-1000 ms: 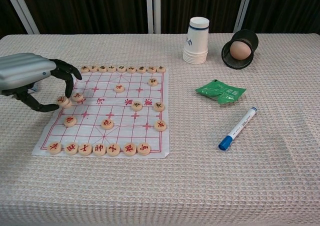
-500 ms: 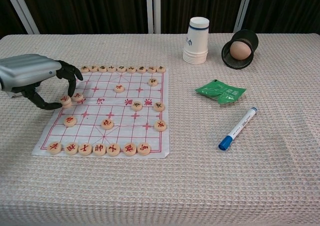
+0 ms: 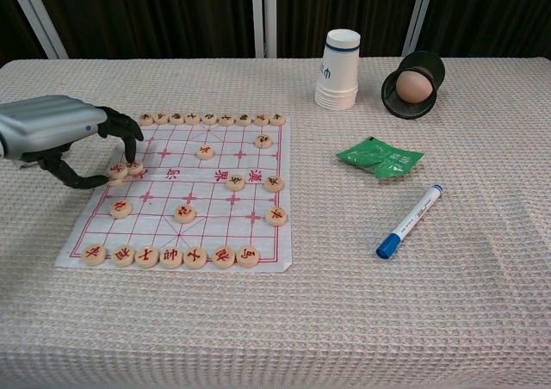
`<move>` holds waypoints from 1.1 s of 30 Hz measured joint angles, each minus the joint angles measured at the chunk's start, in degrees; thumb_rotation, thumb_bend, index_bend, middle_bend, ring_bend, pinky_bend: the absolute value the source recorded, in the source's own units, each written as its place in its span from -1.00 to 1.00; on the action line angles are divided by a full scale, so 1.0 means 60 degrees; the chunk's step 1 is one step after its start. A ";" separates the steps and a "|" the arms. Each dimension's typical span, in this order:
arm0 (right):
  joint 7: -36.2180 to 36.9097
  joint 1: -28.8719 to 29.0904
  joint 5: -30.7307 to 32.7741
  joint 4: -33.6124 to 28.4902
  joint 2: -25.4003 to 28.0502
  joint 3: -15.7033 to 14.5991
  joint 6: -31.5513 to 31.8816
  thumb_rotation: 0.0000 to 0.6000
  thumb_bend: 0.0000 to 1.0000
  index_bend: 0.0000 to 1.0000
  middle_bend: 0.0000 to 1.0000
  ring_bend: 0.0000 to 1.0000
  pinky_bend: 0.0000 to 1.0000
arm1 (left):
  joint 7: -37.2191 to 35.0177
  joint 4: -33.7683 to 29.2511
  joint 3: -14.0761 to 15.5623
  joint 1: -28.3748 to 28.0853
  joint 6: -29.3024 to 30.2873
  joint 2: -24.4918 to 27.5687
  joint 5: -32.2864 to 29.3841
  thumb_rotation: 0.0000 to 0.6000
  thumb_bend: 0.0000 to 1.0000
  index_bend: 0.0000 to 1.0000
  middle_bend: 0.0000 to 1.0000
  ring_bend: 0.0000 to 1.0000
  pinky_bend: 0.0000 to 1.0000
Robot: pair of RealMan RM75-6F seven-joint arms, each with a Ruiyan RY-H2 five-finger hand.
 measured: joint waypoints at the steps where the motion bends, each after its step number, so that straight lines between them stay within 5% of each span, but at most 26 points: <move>1: 0.0005 -0.0001 0.0005 0.0007 -0.0003 0.0000 -0.0003 1.00 -0.05 -1.00 -1.00 -1.00 -1.00 | 0.0018 -0.0004 0.0002 -0.0001 -0.0007 0.0002 -0.0008 1.00 -0.30 -0.26 -0.64 -0.72 -0.46; 13: 0.0079 -0.0122 0.0033 0.0142 0.0056 -0.0013 0.0106 1.00 -0.05 -1.00 -1.00 -1.00 -1.00 | 0.0138 -0.0694 -0.0044 0.0411 0.0921 0.0594 -0.0015 1.00 -0.31 -0.46 -0.65 -0.71 -0.46; 16: -0.0187 -0.0251 -0.0005 0.0180 0.0210 -0.0120 0.0143 1.00 -0.08 -1.00 -1.00 -1.00 -1.00 | 0.0080 -0.1110 -0.0050 0.0809 0.1607 0.1023 -0.0025 0.98 -0.47 -0.52 -0.65 -0.71 -0.45; 18: -0.0493 -0.0350 -0.0042 0.0215 0.0320 -0.0226 0.0148 1.00 -0.12 -1.00 -1.00 -1.00 -1.00 | -0.0008 -0.1382 -0.0021 0.1193 0.2189 0.1364 -0.0023 0.73 -0.68 -0.54 -0.66 -0.72 -0.45; 21: -0.1332 -0.0574 -0.0074 0.0229 0.0578 -0.0498 0.0046 1.00 -0.21 -1.00 -1.00 -1.00 -1.00 | -0.0152 -0.1705 0.0097 0.1892 0.3072 0.1853 -0.0016 0.09 -0.87 -0.57 -0.67 -0.72 -0.46; 23: -0.2169 -0.0782 -0.0043 0.0162 0.0808 -0.0737 -0.0115 1.00 -0.23 -1.00 -1.00 -1.00 -1.00 | -0.0235 -0.1862 0.0216 0.2370 0.3581 0.2135 -0.0016 -0.07 -0.89 -0.58 -0.68 -0.74 -0.46; 33: -0.5687 -0.2258 0.1302 -0.1511 0.2283 -0.1974 -0.1728 1.00 -0.24 -1.00 -1.00 -1.00 -1.00 | -0.0788 -0.2066 0.0842 0.4514 0.5688 0.3014 0.0122 -0.20 -0.91 -0.62 -0.71 -0.74 -0.47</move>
